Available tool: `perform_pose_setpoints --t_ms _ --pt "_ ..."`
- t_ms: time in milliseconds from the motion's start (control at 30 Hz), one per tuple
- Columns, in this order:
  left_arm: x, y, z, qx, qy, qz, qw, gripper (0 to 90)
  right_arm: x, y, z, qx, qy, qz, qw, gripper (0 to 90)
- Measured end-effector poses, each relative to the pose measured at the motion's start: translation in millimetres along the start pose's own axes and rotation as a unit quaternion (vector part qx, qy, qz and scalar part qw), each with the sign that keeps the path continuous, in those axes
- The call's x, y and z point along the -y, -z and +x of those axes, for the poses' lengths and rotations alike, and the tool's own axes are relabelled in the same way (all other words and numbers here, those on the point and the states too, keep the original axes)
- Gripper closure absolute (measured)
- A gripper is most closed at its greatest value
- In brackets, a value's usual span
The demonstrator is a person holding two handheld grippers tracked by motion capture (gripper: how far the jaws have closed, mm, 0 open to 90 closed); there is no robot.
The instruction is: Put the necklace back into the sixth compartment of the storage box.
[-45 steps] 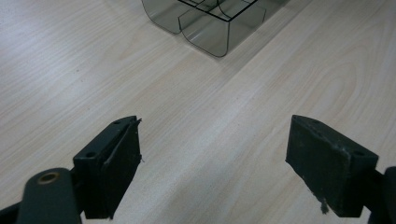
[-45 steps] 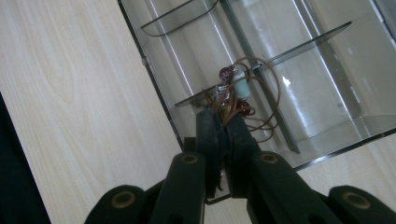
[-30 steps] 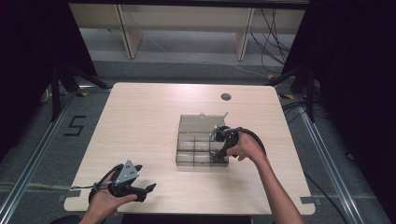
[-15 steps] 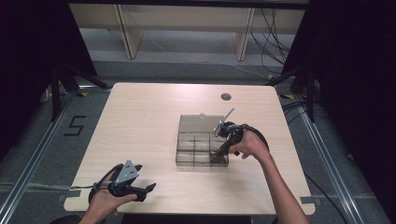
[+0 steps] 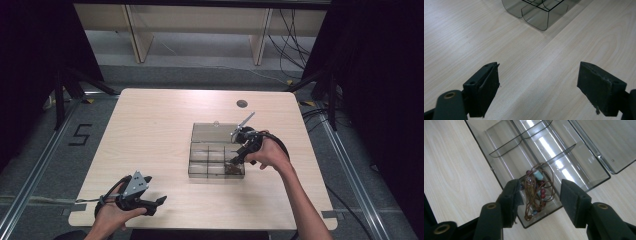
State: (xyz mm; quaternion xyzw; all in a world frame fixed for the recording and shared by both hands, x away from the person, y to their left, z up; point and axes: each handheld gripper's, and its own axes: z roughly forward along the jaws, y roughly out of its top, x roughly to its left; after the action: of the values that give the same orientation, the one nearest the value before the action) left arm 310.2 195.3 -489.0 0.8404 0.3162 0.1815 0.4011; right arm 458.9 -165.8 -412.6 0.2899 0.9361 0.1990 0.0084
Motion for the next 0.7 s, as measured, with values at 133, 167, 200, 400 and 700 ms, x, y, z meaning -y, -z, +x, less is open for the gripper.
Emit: perform_pose_setpoints --t_ms 133,167,200,400,700 --pt "-0.1 0.0 -1.1 0.000 0.008 -0.003 1.0000 17.3 1.0 3.5 1.7 0.004 -0.007 -0.009 0.9999 45.8" --pt "-0.2 0.1 -0.9 0.000 0.008 -0.004 1.0000 17.3 0.9 3.8 2.2 0.006 -0.008 -0.011 0.9999 45.5" --pt "0.0 0.0 -0.8 -0.001 0.006 -0.004 1.0000 17.3 0.9 4.8 2.9 0.005 -0.012 -0.013 0.9998 45.3" --pt "-0.2 0.3 1.1 0.002 -0.006 0.001 1.0000 17.3 1.3 6.8 4.5 0.009 -0.021 -0.022 0.9995 43.6" --pt "0.3 0.1 1.6 -0.003 -0.006 0.003 1.0000 17.3 1.2 10.3 7.4 0.008 -0.026 -0.032 0.9991 41.9"
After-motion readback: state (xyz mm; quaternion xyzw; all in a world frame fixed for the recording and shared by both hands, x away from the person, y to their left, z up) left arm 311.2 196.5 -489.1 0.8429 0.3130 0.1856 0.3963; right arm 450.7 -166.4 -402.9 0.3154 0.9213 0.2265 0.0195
